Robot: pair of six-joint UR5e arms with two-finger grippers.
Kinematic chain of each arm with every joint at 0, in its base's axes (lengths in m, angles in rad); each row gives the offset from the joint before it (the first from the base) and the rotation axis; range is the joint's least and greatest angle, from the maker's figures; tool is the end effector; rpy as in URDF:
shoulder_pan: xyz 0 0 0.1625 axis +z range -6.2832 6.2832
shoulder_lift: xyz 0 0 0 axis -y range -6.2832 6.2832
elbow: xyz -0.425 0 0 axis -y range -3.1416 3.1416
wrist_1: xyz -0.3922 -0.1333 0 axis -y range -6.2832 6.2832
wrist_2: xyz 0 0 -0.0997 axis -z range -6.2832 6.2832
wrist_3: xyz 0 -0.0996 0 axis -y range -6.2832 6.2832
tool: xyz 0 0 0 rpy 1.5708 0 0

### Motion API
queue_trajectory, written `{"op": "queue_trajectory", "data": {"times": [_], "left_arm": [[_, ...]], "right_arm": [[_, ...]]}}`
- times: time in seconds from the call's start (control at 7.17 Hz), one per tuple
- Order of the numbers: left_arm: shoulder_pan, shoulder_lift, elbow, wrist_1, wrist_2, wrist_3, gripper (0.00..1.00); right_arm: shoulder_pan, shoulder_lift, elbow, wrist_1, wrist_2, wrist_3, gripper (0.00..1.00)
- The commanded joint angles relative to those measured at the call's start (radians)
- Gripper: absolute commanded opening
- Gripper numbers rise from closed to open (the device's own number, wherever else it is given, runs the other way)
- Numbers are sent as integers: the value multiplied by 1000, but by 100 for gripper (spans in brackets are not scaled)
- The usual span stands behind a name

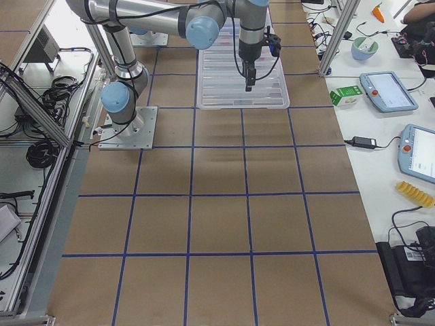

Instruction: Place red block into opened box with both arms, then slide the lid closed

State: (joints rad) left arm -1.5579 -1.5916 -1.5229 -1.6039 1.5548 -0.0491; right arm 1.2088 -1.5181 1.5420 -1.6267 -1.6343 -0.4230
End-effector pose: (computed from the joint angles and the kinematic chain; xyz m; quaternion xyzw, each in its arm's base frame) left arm -0.1284 -0.5017 0.4978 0.0310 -0.9995 -0.0031 0.0079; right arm -0.0644 -0.5287 0.4814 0.0300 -0.9989 0.0026 0.0354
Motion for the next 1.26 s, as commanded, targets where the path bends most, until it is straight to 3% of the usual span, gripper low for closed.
{"op": "queue_trajectory", "data": {"times": [0.0, 0.28, 0.98, 1.12], "left_arm": [[-1, 15, 6, 13, -1, 40, 100], [10, 7, 6, 41, -6, 58, 100], [9, 36, 32, -22, 8, 60, 100], [10, -5, 24, -5, 10, 48, 100]], "right_arm": [[-67, 24, 129, -98, 5, -62, 100], [-69, 16, 263, -253, -3, -68, 100], [-66, 24, 277, -252, 5, -62, 100], [-66, 21, 279, -251, 7, -60, 100]]}}
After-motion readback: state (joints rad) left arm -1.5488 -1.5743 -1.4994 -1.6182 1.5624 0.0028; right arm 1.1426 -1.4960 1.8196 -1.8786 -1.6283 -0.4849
